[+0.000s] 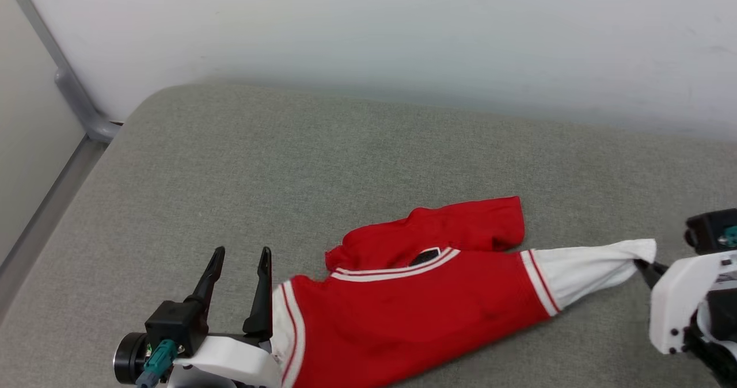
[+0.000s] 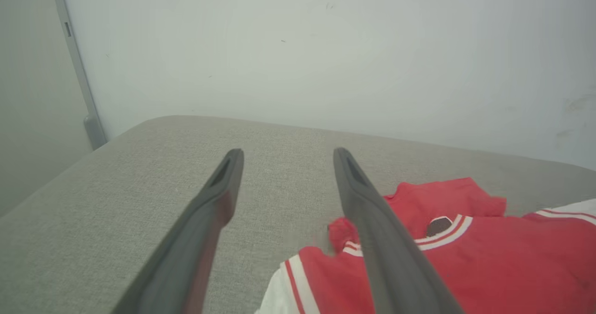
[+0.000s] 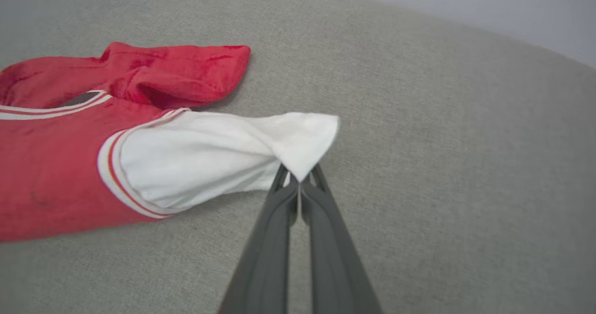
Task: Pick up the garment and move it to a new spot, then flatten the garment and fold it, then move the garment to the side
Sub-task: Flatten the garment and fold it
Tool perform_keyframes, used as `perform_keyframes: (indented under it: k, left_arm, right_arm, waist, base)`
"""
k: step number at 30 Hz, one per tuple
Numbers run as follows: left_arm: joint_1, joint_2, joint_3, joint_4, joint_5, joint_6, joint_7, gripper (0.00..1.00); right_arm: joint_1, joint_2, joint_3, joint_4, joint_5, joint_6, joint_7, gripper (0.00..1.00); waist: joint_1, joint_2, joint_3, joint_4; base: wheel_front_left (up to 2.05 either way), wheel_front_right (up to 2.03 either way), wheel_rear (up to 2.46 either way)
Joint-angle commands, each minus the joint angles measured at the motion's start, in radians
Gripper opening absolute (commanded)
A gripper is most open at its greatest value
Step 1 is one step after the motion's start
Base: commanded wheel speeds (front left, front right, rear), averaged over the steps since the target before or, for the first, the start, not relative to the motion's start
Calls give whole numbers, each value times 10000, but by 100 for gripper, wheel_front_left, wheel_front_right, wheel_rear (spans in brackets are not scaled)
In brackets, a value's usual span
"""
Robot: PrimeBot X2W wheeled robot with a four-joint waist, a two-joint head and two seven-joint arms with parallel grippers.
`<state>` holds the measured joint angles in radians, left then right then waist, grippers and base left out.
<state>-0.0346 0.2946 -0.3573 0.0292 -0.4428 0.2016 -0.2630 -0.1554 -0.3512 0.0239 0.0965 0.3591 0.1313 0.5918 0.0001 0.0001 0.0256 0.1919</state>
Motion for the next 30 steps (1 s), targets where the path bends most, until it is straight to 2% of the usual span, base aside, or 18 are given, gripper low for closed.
perform_keyframes:
  k: [1, 8, 14, 15, 16, 17, 24, 30]
  left_arm:
    - [92, -28, 22, 16, 55, -43, -24, 100]
    - [119, 44, 58, 143, 11, -42, -1, 100]
    - [126, 167, 77, 301, -63, -10, 125, 100]
    - [157, 194, 82, 333, -84, -12, 156, 100]
    - [187, 224, 88, 368, -79, -17, 177, 100]
    - [222, 250, 91, 397, -92, -20, 196, 100]
    - [479, 513, 176, 484, -207, 37, 424, 100]
    - [698, 719, 301, 438, -343, 158, 677, 100]
  right_arm:
    - [207, -13, -327, -31, -141, -10, 62, 0]
    - [1370, 522, -2529, 682, -470, -10, -52, 0]
    - [1864, 1097, -2890, 1809, -389, -9, -653, 0]
    - [1862, 1171, -2851, 1937, -376, -9, -841, 7]
    - [1814, 1286, -2822, 2034, -279, -9, -1049, 45]
    - [1767, 1347, -2787, 2085, -258, -9, -1325, 100]
    - [1842, 1694, -2752, 1741, -609, -9, -3683, 100]
    - [2158, 2049, -2500, 764, -1410, -7, -5169, 100]
  waist:
    - [-1, -1, 3, -41]
    - [-1, -1, 46, -176]
    - [-1, -1, 56, -292]
    - [-1, -1, 31, -317]
    - [-1, -1, 0, -342]
    - [-1, -1, -48, -372]
    - [-1, -1, -420, -531]
    - [-1, -1, -631, -720]
  base:
    - [0, 0, 0]
    - [0, 0, 0]
    - [0, 0, 0]
    - [0, 0, 0]
    - [0, 0, 0]
    - [0, 0, 0]
    - [0, 0, 0]
    - [0, 0, 0]
